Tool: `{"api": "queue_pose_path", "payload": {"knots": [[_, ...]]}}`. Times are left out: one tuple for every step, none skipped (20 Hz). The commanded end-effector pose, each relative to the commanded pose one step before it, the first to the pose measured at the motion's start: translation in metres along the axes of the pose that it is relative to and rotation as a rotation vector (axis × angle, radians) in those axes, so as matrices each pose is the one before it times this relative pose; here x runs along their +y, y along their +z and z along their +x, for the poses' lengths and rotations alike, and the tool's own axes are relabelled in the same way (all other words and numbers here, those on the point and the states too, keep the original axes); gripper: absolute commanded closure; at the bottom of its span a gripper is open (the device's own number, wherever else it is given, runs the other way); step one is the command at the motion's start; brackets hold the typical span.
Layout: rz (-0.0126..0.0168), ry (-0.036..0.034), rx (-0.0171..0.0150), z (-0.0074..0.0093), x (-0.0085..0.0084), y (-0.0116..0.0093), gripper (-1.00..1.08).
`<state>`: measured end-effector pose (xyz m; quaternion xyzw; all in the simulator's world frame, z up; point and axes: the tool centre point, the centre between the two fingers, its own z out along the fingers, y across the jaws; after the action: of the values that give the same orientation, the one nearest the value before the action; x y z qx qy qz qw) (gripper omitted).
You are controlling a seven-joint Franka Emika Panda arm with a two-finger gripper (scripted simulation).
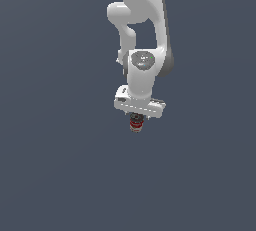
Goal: Pick up the object and move it to a goal position.
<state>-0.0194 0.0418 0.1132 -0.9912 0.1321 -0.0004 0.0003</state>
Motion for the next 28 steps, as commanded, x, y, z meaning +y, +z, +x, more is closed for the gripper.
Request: {"api": "queue_pose_path", "payload": {"knots": [[-0.00051, 0.00098, -0.00093, -0.00086, 0.00033, 0.01261, -0.92], [0.00000, 0.00000, 0.00000, -0.00027, -0.00016, 0.00514, -0.92], [-0.00007, 0.00068, 0.00012, -0.00007, 0.00022, 0.00445, -0.92], [0.00000, 0.00000, 0.00000, -0.00011, -0.00015, 0.00386, -0.92], [-0.00004, 0.00048, 0.00008, 0.00007, 0.00011, 0.00319, -0.92], [0.00000, 0.00000, 0.00000, 0.00009, -0.00016, 0.00258, -0.92], [0.00000, 0.00000, 0.00000, 0.00019, -0.00017, 0.00193, -0.92], [0.00000, 0.00000, 0.00000, 0.00027, -0.00016, 0.00126, -0.92], [0.00000, 0.00000, 0.00000, 0.00025, -0.00012, 0.00064, -0.92], [0.00000, 0.00000, 0.00000, 0.00011, -0.00005, 0.00018, -0.92], [0.00000, 0.00000, 0.00000, 0.00000, 0.00000, 0.00000, 1.08], [0.00000, 0.00000, 0.00000, 0.00000, 0.00000, 0.00000, 1.08], [0.00000, 0.00000, 0.00000, 0.00000, 0.00000, 0.00000, 1.08], [0.00000, 0.00000, 0.00000, 0.00000, 0.00000, 0.00000, 1.08], [0.00000, 0.00000, 0.00000, 0.00000, 0.00000, 0.00000, 1.08], [0.00000, 0.00000, 0.00000, 0.00000, 0.00000, 0.00000, 1.08], [0.00000, 0.00000, 0.00000, 0.00000, 0.00000, 0.00000, 1.08], [0.00000, 0.00000, 0.00000, 0.00000, 0.00000, 0.00000, 1.08], [0.00000, 0.00000, 0.00000, 0.00000, 0.00000, 0.00000, 1.08], [0.00000, 0.00000, 0.00000, 0.00000, 0.00000, 0.00000, 1.08], [0.00038, -0.00051, -0.00028, -0.00040, -0.00045, -0.00080, 1.08], [0.00000, 0.00000, 0.00000, 0.00028, 0.00024, -0.00013, 1.08], [0.00000, 0.00000, 0.00000, 0.00083, 0.00072, -0.00040, 1.08], [0.00000, 0.00000, 0.00000, 0.00138, 0.00120, -0.00066, 1.08], [0.00000, 0.00000, 0.00000, 0.00191, 0.00166, -0.00092, 1.08], [0.00000, 0.00000, 0.00000, 0.00242, 0.00210, -0.00117, 1.08], [0.00000, 0.00000, 0.00000, 0.00292, 0.00253, -0.00140, 1.08], [0.00000, 0.00000, 0.00000, 0.00339, 0.00292, -0.00163, 1.08]]}}
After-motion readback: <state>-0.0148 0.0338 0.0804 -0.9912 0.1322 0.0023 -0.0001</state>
